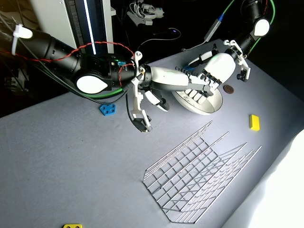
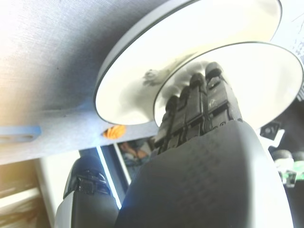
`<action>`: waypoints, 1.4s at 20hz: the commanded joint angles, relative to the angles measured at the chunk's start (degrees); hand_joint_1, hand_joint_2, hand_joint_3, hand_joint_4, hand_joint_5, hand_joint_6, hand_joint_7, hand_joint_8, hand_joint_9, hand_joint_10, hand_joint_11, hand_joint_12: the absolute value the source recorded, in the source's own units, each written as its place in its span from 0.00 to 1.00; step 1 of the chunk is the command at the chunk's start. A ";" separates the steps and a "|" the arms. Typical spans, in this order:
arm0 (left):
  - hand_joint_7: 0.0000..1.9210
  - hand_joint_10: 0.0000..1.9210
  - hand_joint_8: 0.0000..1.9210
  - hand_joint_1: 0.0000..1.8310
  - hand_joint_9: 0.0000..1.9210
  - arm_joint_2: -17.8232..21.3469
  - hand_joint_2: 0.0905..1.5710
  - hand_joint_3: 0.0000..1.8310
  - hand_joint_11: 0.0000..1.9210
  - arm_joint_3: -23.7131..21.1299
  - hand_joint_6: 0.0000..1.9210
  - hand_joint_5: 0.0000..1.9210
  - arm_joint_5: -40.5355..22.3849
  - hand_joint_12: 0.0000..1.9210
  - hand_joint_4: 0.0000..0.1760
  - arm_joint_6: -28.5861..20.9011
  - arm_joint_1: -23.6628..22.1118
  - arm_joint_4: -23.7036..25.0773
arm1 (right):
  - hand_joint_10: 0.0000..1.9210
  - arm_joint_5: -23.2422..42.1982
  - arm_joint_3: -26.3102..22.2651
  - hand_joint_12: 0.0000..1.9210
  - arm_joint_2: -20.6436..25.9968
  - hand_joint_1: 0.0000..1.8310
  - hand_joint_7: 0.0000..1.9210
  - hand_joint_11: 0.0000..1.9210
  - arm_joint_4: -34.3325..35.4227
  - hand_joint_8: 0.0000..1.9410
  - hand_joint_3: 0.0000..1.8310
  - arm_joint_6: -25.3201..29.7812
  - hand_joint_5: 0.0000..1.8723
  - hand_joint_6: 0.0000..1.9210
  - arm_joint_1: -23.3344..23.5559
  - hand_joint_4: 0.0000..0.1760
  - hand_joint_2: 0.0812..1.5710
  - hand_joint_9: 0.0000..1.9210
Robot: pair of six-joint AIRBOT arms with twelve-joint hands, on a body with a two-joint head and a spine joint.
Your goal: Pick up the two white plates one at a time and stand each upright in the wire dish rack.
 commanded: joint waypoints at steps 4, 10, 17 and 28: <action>0.03 0.00 0.00 0.00 0.02 -1.14 0.65 0.00 0.00 0.08 0.00 0.04 -0.73 0.04 0.00 -0.27 -0.19 -0.33 | 0.00 5.26 1.72 0.28 -2.85 0.59 0.02 0.00 0.25 0.00 0.00 0.09 0.05 0.00 1.12 0.00 0.62 0.02; 0.04 0.00 0.00 0.00 0.02 -1.23 0.65 0.00 0.01 0.21 0.00 0.04 -0.73 0.02 0.00 -0.59 -0.23 -0.34 | 0.00 3.02 2.70 0.24 -5.48 0.59 0.03 0.00 2.80 0.00 0.00 4.22 0.04 0.00 1.67 0.00 0.65 0.02; 0.03 0.00 0.00 0.00 0.02 -1.22 0.65 0.00 0.00 0.46 0.00 0.04 -0.73 0.02 0.00 -0.82 -0.23 -0.51 | 0.02 -0.05 4.54 0.51 -6.47 0.52 0.15 0.00 2.81 0.01 0.00 12.43 0.14 0.01 1.62 0.00 0.68 0.15; 0.05 0.01 0.01 0.00 0.04 -1.28 0.66 0.00 0.03 0.61 0.01 0.06 -0.74 0.03 0.00 -0.94 -0.20 -0.91 | 0.58 1.34 5.64 0.53 -7.09 0.74 0.49 0.37 0.88 0.46 0.00 12.16 0.49 0.56 0.90 0.00 0.70 0.48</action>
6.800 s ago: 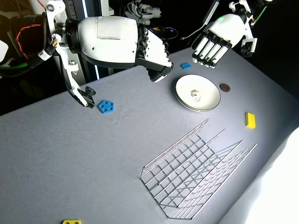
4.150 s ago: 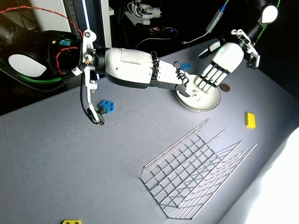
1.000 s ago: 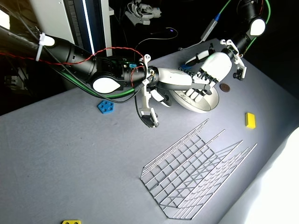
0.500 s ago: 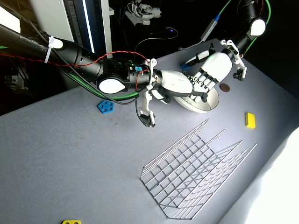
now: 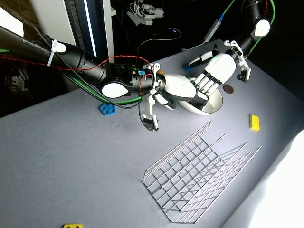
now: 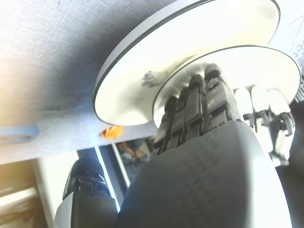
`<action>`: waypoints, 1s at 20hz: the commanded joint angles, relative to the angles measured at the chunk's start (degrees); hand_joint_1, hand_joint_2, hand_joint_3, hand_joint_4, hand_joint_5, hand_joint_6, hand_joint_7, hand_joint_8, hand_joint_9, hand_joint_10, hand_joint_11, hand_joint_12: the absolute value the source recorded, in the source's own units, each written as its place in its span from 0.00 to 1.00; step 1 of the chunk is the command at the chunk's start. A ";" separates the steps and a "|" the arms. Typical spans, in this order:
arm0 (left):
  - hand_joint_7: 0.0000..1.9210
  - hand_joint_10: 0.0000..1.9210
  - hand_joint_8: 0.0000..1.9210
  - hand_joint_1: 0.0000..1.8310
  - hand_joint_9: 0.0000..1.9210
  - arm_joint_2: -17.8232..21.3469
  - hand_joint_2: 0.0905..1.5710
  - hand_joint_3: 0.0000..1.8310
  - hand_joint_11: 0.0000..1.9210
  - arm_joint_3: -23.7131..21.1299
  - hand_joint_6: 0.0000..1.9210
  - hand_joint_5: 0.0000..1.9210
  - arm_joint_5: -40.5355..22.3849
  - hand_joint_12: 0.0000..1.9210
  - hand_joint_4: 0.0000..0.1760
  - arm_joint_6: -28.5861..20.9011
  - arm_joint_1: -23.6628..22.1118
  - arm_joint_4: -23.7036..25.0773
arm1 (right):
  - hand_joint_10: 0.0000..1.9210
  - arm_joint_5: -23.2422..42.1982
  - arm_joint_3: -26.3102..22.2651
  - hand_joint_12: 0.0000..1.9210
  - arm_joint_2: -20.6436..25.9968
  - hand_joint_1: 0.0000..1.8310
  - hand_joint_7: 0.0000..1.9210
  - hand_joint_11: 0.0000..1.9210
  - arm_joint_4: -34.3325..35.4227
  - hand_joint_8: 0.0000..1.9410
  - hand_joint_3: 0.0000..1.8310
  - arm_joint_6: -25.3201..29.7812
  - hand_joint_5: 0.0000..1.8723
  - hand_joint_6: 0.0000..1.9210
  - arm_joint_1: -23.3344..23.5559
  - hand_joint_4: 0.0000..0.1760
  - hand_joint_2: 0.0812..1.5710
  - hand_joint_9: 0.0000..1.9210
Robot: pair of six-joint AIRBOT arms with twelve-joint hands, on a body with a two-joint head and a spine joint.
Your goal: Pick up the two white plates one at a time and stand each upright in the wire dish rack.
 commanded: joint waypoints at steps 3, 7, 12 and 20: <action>0.04 0.00 0.00 0.00 0.03 -0.83 0.66 0.00 0.01 -0.02 0.00 0.05 -0.63 0.03 0.00 -0.17 -0.01 -0.69 | 0.52 4.93 -0.04 0.49 0.09 0.76 0.54 0.45 -0.41 0.43 0.00 -0.24 0.52 0.50 0.38 0.00 0.67 0.54; 0.04 0.00 0.00 0.00 0.03 -0.37 0.66 0.00 0.01 -0.05 0.00 0.05 -0.96 0.03 0.00 -0.88 -0.43 -1.61 | 0.51 5.01 -0.43 0.47 0.94 0.76 0.55 0.49 -2.02 0.43 0.00 -0.30 0.49 0.50 0.97 0.00 0.67 0.55; 0.04 0.00 0.00 0.00 0.03 2.25 0.66 0.00 0.01 -0.71 0.00 0.05 -2.39 0.04 0.00 -2.89 -2.73 -6.28 | 0.54 5.08 -3.38 0.50 3.68 0.76 0.54 0.48 -3.85 0.44 0.00 -0.30 0.48 0.50 1.93 0.00 0.68 0.54; 0.04 0.01 0.01 0.00 0.03 9.35 0.66 0.00 0.01 -4.80 0.00 0.04 -3.22 0.03 0.00 -5.87 -8.22 -7.67 | 0.52 4.21 -6.05 0.49 7.22 0.75 0.53 0.46 -4.08 0.45 0.00 -0.25 0.48 0.53 4.04 0.00 0.68 0.54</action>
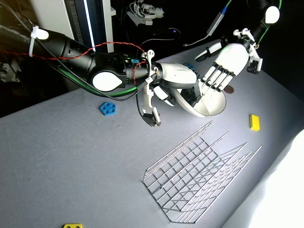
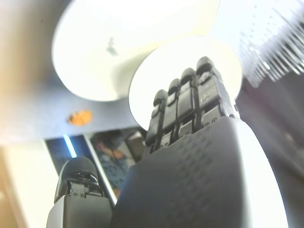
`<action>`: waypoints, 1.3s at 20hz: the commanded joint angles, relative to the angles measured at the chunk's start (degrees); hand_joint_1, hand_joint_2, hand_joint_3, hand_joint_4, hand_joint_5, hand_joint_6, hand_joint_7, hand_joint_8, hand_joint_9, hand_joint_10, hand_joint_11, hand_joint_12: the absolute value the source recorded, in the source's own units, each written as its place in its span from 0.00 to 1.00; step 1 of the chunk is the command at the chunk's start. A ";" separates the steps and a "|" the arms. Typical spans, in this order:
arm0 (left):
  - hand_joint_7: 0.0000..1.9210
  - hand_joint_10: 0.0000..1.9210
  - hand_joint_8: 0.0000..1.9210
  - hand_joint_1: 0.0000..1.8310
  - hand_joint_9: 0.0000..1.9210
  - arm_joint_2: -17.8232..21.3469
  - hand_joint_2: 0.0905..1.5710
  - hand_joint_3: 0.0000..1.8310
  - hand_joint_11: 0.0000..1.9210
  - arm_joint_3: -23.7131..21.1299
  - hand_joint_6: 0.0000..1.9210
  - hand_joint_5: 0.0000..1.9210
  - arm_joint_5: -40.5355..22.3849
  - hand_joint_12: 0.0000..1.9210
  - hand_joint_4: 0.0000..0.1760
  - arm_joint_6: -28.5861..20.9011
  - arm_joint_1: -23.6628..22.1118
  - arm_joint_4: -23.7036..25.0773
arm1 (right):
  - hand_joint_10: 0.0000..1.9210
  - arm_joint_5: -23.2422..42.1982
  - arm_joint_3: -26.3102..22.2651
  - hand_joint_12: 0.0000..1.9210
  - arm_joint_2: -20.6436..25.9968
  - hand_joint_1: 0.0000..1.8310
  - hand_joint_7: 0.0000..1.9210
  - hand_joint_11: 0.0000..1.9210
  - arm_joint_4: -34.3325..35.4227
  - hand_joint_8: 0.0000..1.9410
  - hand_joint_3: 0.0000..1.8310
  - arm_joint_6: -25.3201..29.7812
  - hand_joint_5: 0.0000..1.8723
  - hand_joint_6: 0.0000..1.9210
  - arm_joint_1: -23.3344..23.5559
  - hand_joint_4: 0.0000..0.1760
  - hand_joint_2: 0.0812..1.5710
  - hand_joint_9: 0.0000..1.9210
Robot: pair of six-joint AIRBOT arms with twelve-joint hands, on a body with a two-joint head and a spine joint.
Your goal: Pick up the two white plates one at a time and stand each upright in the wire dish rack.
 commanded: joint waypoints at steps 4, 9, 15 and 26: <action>0.04 0.00 0.00 0.00 0.02 3.24 0.66 0.00 0.01 -0.41 0.00 0.04 -2.05 0.03 0.00 -2.91 -3.06 -4.46 | 0.50 7.49 -0.63 0.48 0.34 0.76 0.54 0.47 0.23 0.44 0.00 0.04 0.48 0.52 0.99 0.00 0.67 0.56; 0.04 0.00 0.00 0.00 0.03 6.12 0.66 0.00 0.02 0.10 0.00 0.05 -1.56 0.04 0.00 -5.68 -5.93 -4.44 | 0.52 8.00 -0.92 0.50 -0.65 0.76 0.54 0.45 0.26 0.45 0.00 2.41 0.49 0.50 3.01 0.00 0.67 0.55; 0.03 0.00 0.00 0.00 0.02 8.57 0.66 0.00 0.00 0.38 0.00 0.03 -1.40 0.04 0.00 -7.22 -6.04 -5.34 | 0.52 6.88 -1.66 0.51 -0.28 0.76 0.55 0.44 0.29 0.43 0.00 7.89 0.49 0.50 6.83 0.00 0.67 0.54; 0.05 0.00 0.00 0.00 0.04 10.01 0.66 0.00 0.00 1.50 0.00 0.06 -2.36 0.12 0.00 -7.41 -5.60 -4.66 | 0.52 4.85 -4.03 0.52 3.71 0.76 0.55 0.47 0.43 0.43 0.00 27.77 0.50 0.49 15.09 0.00 0.67 0.55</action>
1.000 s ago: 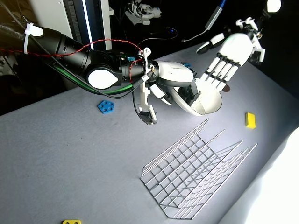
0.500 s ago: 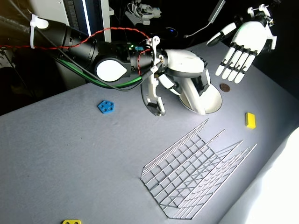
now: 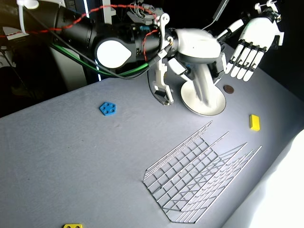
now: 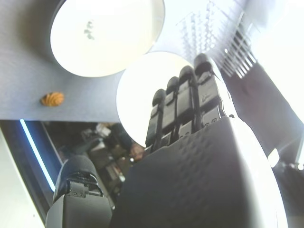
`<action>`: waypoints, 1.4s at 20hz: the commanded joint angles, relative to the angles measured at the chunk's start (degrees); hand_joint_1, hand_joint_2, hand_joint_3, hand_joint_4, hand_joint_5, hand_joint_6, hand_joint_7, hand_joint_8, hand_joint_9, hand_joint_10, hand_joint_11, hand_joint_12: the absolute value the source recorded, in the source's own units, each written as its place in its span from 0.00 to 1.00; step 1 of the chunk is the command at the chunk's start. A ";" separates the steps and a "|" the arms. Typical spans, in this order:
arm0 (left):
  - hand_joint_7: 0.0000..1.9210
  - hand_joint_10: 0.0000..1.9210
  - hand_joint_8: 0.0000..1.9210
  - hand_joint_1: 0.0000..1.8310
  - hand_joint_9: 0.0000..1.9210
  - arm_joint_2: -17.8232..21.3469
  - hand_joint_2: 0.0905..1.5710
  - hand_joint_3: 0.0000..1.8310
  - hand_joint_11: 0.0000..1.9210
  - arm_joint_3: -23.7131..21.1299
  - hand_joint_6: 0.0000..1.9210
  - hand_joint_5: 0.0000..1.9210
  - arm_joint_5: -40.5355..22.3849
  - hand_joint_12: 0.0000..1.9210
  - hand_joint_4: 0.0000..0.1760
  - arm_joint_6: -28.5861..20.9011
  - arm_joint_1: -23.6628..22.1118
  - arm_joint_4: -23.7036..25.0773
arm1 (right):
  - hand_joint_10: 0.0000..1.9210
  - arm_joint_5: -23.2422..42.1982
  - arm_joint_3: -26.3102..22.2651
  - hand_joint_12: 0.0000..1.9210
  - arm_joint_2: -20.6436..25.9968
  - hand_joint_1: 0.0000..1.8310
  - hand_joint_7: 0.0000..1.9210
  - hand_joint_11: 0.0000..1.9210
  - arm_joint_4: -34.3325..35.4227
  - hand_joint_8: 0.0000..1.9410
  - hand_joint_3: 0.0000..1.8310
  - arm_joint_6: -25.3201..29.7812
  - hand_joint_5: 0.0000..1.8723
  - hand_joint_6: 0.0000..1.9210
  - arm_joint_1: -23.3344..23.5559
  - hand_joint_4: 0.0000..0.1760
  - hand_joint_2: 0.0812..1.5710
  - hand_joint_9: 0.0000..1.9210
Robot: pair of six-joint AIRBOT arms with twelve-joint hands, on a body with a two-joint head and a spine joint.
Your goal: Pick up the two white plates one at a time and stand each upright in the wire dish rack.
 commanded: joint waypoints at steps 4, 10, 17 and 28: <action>0.04 0.00 0.00 0.00 0.03 0.39 0.66 0.00 0.00 0.87 0.00 0.05 -1.79 0.10 0.00 -0.36 -0.37 -3.22 | 0.53 8.99 -0.31 0.52 0.63 0.76 0.53 0.46 3.65 0.46 0.00 8.19 0.48 0.51 2.19 0.00 0.68 0.54; 0.04 0.00 0.00 0.00 0.03 0.14 0.67 0.00 0.00 1.11 0.00 0.05 -1.66 0.10 0.00 -1.49 -2.01 -1.01 | 0.52 9.56 0.72 0.51 0.72 0.76 0.54 0.46 18.51 0.44 0.00 11.42 0.48 0.51 3.41 0.00 0.67 0.55; 0.04 0.00 0.00 0.00 0.03 0.05 0.65 0.00 0.00 0.93 0.00 0.05 -1.26 0.09 0.00 -1.49 -1.79 2.27 | 0.53 14.33 0.87 0.52 1.61 0.76 0.54 0.46 27.57 0.45 0.00 15.03 0.49 0.51 4.35 0.00 0.68 0.54; 0.04 0.00 0.00 0.00 0.03 0.17 0.65 0.00 0.00 0.41 0.00 0.04 -1.90 0.08 0.00 -1.80 -2.64 1.64 | 0.52 16.60 2.91 0.52 2.36 0.76 0.55 0.46 37.43 0.42 0.00 16.23 0.50 0.48 5.14 0.00 0.67 0.55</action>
